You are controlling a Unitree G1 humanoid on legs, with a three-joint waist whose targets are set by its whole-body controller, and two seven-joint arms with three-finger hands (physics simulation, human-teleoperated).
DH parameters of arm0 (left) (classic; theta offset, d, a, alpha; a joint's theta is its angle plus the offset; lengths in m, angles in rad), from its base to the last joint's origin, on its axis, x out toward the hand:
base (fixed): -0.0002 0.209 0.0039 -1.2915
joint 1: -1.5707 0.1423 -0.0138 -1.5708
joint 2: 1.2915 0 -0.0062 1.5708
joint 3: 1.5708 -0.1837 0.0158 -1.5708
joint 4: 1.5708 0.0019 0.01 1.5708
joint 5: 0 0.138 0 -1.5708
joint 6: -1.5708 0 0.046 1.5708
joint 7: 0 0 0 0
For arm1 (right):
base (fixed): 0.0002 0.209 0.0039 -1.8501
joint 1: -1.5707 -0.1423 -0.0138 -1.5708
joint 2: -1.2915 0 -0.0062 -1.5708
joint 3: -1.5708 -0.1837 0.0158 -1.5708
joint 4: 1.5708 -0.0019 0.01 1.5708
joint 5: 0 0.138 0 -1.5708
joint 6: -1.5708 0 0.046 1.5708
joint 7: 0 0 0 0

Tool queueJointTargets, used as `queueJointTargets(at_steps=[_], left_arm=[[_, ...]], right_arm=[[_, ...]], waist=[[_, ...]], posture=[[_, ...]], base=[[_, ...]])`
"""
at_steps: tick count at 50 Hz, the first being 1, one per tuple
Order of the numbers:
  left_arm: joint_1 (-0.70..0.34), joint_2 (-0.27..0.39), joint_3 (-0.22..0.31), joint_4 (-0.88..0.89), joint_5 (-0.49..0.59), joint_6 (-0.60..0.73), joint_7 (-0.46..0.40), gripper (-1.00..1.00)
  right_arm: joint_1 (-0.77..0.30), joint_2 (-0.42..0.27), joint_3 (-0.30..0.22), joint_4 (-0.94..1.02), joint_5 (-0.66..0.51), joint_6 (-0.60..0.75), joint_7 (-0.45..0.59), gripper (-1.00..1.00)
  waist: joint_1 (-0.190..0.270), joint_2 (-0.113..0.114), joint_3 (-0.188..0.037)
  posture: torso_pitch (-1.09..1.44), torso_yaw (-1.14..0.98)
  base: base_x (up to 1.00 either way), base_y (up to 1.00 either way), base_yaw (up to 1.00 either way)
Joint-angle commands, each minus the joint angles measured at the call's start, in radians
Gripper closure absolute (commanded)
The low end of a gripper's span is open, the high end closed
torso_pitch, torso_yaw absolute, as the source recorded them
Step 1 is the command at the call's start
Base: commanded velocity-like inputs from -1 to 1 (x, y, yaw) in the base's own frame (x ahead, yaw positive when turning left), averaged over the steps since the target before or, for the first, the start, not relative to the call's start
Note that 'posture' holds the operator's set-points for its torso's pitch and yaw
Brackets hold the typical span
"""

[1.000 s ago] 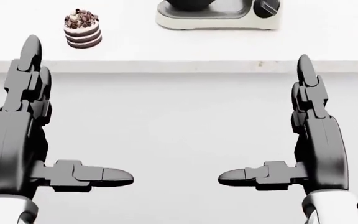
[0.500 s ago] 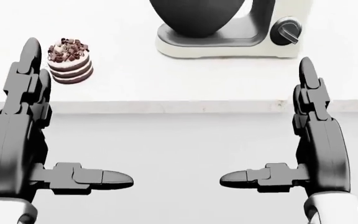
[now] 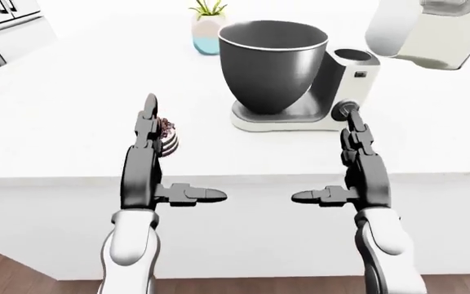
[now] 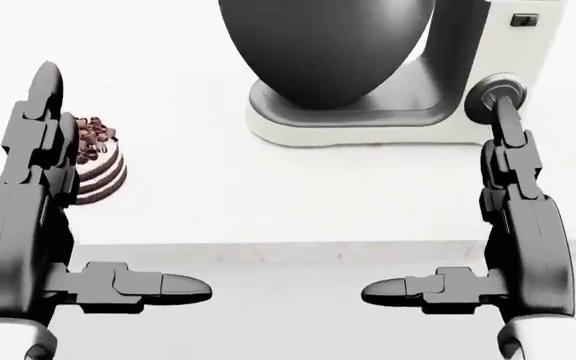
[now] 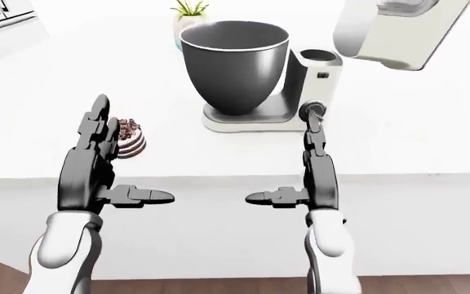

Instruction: Place the cake in the stand mixer bowl.

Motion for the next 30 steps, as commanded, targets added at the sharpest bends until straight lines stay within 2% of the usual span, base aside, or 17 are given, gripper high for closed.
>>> queueJointTargets(at_steps=[1,2,4,5,6,7,9,13,17,30], left_arm=[[-0.016,-0.002,-0.011,-0.036,-0.002,-0.034,-0.001,-1.00],[-0.017,-0.003,-0.011,-0.036,-0.001,-0.034,-0.001,-1.00],[-0.017,-0.003,-0.012,-0.040,-0.001,-0.030,-0.002,-1.00],[-0.016,-0.003,-0.014,-0.039,0.000,-0.033,-0.001,-1.00],[-0.015,-0.004,-0.014,-0.039,0.000,-0.033,-0.001,-1.00],[-0.014,-0.004,-0.014,-0.040,0.000,-0.033,-0.002,-1.00],[-0.013,-0.005,-0.017,-0.042,0.001,-0.033,-0.002,-1.00],[-0.016,-0.004,-0.015,-0.045,0.001,-0.029,-0.003,-1.00],[-0.016,-0.005,-0.016,-0.047,0.002,-0.026,-0.004,-1.00],[-0.020,-0.001,-0.006,-0.043,-0.006,-0.029,-0.004,-1.00]], right_arm=[[-0.006,-0.007,-0.023,-0.062,0.005,-0.043,-0.012,-1.00],[0.001,-0.007,-0.030,-0.073,0.010,-0.043,-0.012,-1.00],[0.013,-0.008,-0.047,-0.091,0.012,-0.048,-0.018,-1.00],[0.017,-0.008,-0.056,-0.099,0.018,-0.045,-0.020,-1.00],[0.022,-0.009,-0.061,-0.106,0.021,-0.045,-0.019,-1.00],[0.027,-0.009,-0.071,-0.113,0.026,-0.047,-0.021,-1.00],[0.035,-0.010,-0.080,-0.132,0.032,-0.049,-0.020,-1.00],[0.043,-0.011,-0.095,-0.145,0.035,-0.054,-0.022,-1.00],[0.059,-0.009,-0.125,-0.181,0.044,-0.049,-0.028,-1.00],[0.061,-0.009,-0.136,-0.179,0.045,-0.037,-0.035,-1.00]], waist=[[-0.001,-0.007,0.001],[0.003,-0.014,0.002],[0.011,-0.046,0.003],[0.014,-0.075,-0.002],[0.027,-0.081,-0.011],[0.018,-0.065,0.000],[0.016,-0.060,-0.014],[0.007,-0.047,-0.021],[0.002,-0.044,-0.026],[-0.006,-0.044,-0.019]], posture=[[0.00,0.00],[0.00,0.00],[0.00,0.00],[0.00,0.00],[0.00,0.00],[0.00,0.00],[0.00,0.00],[0.00,0.00],[0.00,0.00],[0.00,0.00]], base=[[0.00,0.00,0.00],[0.00,0.00,0.00],[0.00,0.00,0.00],[0.00,0.00,0.00],[0.00,0.00,0.00],[0.00,0.00,0.00],[0.00,0.00,0.00],[0.00,0.00,0.00],[0.00,0.00,0.00],[0.00,0.00,0.00]])
